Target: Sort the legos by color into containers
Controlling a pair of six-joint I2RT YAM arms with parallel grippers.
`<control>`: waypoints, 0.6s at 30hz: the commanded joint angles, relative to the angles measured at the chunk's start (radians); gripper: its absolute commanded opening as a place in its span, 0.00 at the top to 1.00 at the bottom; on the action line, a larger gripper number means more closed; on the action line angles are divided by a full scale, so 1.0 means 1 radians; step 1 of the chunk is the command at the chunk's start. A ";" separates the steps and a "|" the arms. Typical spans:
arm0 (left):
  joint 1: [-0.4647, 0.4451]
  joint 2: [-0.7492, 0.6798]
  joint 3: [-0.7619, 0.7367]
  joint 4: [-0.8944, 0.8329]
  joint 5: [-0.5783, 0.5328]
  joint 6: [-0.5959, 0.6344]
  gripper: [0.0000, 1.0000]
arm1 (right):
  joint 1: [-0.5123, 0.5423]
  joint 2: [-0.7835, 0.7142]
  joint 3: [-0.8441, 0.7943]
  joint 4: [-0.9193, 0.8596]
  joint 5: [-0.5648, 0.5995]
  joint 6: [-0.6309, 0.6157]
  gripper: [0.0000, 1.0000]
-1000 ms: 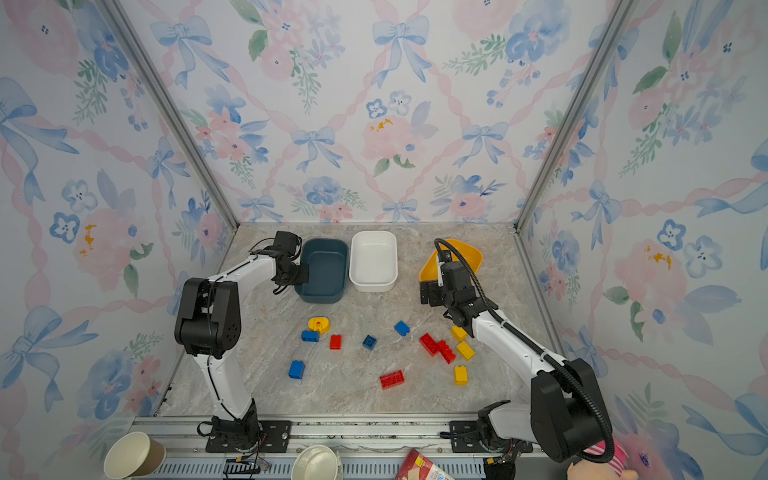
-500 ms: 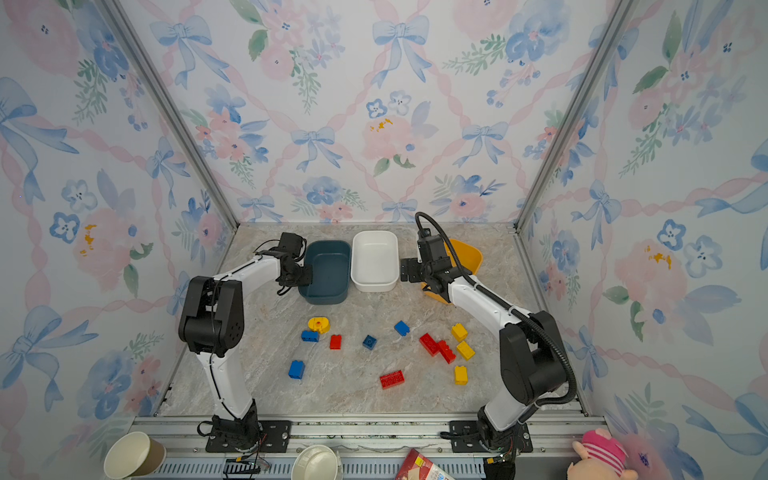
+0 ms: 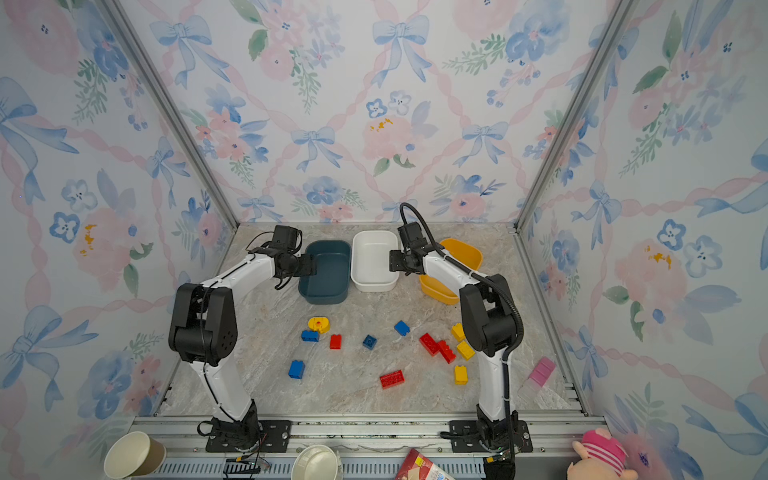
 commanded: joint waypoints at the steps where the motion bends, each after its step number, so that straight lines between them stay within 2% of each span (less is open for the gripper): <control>1: 0.001 -0.065 -0.049 0.077 0.034 -0.031 0.15 | 0.011 0.056 0.074 -0.075 -0.024 0.018 0.39; 6: 0.005 -0.086 -0.087 0.107 0.050 -0.049 0.11 | 0.010 0.099 0.106 -0.088 -0.015 0.027 0.50; 10: 0.010 -0.099 -0.107 0.114 0.051 -0.049 0.08 | 0.010 0.114 0.111 -0.093 -0.024 0.023 0.63; 18: 0.025 -0.115 -0.131 0.122 0.056 -0.049 0.03 | 0.016 0.095 0.082 -0.113 -0.010 0.005 0.85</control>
